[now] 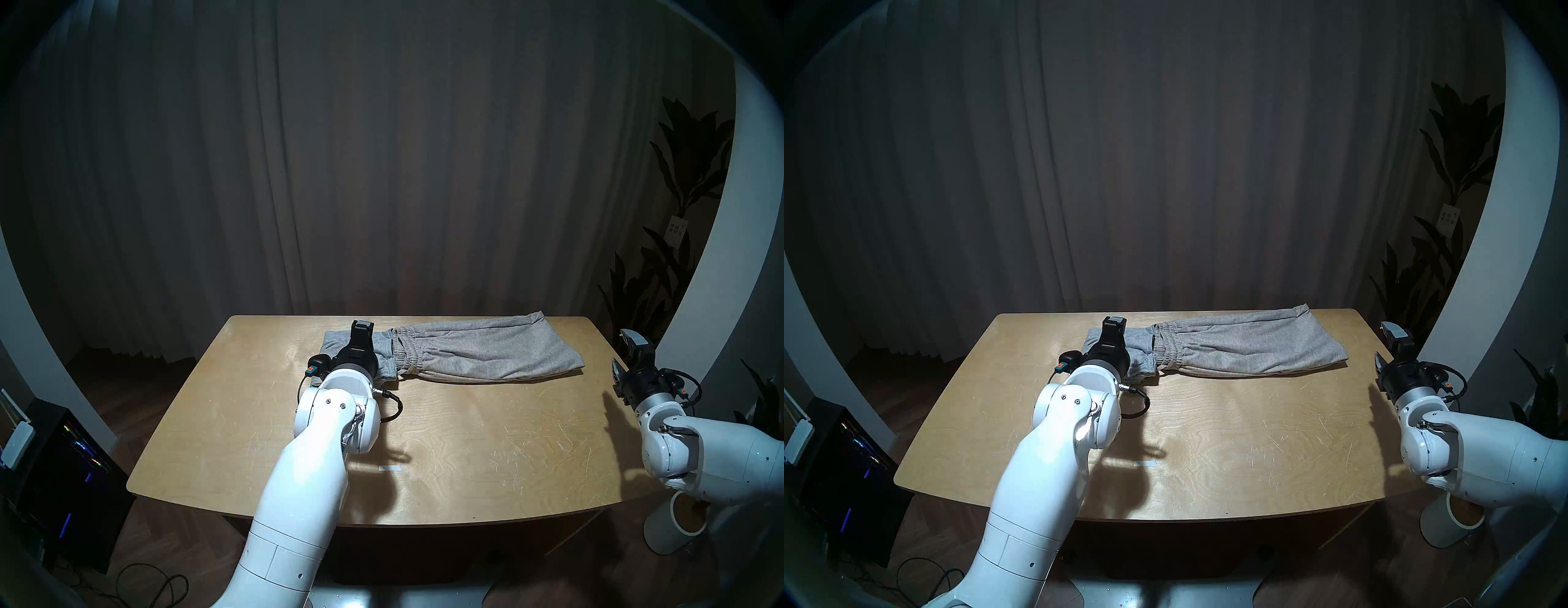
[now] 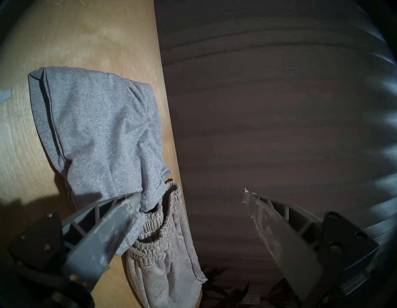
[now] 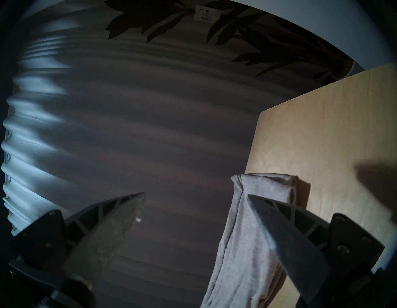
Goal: Fold pants twice and stack them
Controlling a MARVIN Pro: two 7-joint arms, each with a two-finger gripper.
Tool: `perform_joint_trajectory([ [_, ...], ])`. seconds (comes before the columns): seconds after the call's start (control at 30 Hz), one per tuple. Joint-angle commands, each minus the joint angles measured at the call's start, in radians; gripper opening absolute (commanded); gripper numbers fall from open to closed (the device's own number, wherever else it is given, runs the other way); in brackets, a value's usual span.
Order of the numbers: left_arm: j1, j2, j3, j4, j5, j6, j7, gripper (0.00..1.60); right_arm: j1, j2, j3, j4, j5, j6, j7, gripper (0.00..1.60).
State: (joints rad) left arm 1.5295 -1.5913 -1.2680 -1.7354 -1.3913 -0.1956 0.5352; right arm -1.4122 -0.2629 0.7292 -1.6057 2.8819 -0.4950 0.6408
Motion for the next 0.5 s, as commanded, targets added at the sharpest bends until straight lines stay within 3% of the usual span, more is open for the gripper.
perform_joint_trajectory([
  [0.0, -0.022, -0.005, 0.001, -0.002, 0.034, -0.069, 0.002, 1.60, -0.059, -0.071, 0.114, 0.011, -0.002, -0.096, -0.043, 1.60],
  [0.07, -0.024, -0.005, 0.004, 0.001, 0.044, -0.086, 0.004, 1.60, -0.079, -0.064, 0.154, 0.016, -0.002, -0.066, -0.104, 1.60],
  [0.3, -0.034, -0.008, 0.011, 0.014, 0.068, -0.113, 0.008, 1.60, -0.153, -0.099, 0.274, 0.000, -0.002, -0.094, -0.168, 1.60],
  [0.33, -0.036, -0.009, 0.011, 0.019, 0.072, -0.118, 0.010, 1.60, -0.193, -0.081, 0.297, -0.025, -0.002, -0.071, -0.135, 1.60],
  [0.4, -0.037, -0.009, 0.010, 0.021, 0.071, -0.118, 0.011, 1.60, -0.210, -0.082, 0.318, -0.036, -0.002, -0.054, -0.142, 1.60],
  [0.47, -0.037, -0.009, 0.007, 0.026, 0.071, -0.116, 0.015, 1.60, -0.222, -0.055, 0.320, -0.045, -0.002, 0.013, -0.123, 1.60],
])
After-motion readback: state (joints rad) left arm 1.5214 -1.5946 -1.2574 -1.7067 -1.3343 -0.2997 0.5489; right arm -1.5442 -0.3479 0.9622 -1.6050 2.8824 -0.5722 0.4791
